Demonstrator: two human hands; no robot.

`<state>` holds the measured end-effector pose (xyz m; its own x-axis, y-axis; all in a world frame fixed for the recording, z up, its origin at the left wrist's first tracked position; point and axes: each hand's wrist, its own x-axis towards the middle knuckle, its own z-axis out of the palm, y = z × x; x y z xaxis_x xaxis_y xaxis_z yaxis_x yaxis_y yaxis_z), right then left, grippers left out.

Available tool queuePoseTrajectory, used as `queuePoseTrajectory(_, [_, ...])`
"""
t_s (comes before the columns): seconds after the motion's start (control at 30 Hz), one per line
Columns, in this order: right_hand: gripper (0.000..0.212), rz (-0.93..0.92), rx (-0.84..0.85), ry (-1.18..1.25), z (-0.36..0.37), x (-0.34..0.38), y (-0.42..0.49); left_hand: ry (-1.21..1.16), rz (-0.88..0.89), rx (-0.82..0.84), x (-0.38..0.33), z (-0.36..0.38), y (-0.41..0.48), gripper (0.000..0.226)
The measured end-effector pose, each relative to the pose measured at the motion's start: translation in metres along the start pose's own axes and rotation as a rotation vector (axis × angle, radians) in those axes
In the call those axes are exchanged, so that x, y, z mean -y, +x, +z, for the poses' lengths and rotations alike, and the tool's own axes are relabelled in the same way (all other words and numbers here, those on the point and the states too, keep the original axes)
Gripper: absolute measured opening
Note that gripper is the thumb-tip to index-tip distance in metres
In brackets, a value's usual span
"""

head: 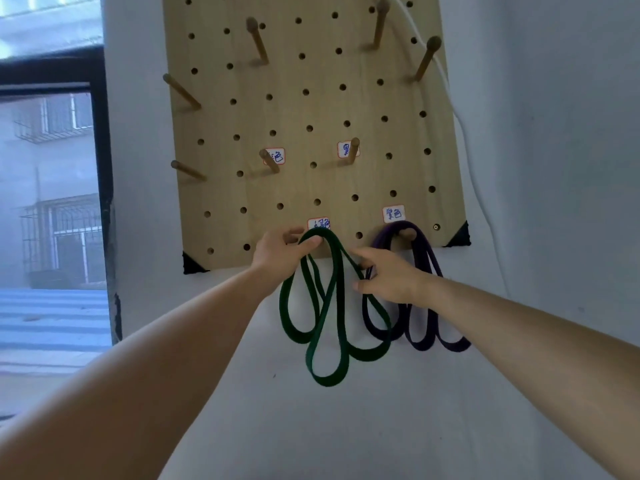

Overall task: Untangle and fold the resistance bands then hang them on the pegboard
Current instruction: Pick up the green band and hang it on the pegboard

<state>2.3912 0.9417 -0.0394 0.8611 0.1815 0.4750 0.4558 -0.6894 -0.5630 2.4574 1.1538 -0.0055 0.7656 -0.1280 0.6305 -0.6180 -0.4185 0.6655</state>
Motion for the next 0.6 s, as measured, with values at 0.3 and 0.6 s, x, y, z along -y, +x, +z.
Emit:
queuePoseTrajectory(0.3, [0.038, -0.042, -0.148, -0.006, 0.025, -0.031, -0.086, -0.017, 0.081, -0.044, 0.025, 0.015, -0.087, 0.04])
queuePoseTrajectory(0.6, [0.017, 0.232, 0.055, 0.052, 0.134, -0.14, -0.229, -0.073, -0.106, 0.334, 0.128, 0.084, -0.26, 0.026])
